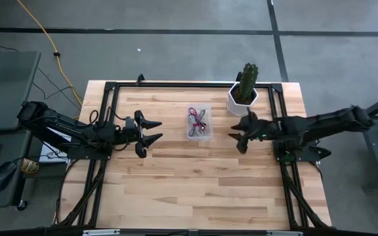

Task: Pick and place USB-C Cables
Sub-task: Return to Home Position

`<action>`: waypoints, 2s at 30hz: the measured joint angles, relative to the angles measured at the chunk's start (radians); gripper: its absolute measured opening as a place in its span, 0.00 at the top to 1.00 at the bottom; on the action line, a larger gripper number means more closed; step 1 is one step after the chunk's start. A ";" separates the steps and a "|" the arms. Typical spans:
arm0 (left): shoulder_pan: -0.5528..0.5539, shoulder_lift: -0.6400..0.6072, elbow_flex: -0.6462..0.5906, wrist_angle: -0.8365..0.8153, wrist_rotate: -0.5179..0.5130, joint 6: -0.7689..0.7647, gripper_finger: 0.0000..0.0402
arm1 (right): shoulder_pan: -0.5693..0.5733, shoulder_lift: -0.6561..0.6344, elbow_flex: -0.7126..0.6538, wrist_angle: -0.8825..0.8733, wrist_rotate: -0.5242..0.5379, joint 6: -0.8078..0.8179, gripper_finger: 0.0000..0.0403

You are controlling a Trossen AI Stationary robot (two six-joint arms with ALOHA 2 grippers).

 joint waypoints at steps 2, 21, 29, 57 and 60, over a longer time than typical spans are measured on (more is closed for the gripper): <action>0.000 0.000 0.000 0.000 0.000 0.000 0.45 | 0.009 -0.058 -0.044 0.127 -0.015 -0.038 0.60; 0.000 0.000 0.000 0.000 0.000 0.000 0.45 | 0.017 -0.172 -0.050 0.477 -0.151 -0.167 0.60; 0.000 0.000 0.000 0.000 0.000 0.000 0.45 | 0.017 -0.216 -0.051 0.357 -0.158 -0.165 0.67; 0.000 0.000 0.000 -0.008 -0.007 0.008 0.45 | -0.147 -0.624 -0.571 0.629 -0.346 -0.259 1.00; 0.000 0.000 0.000 -0.008 -0.007 0.017 0.45 | -0.147 -0.694 -0.612 0.632 -0.348 -0.264 1.00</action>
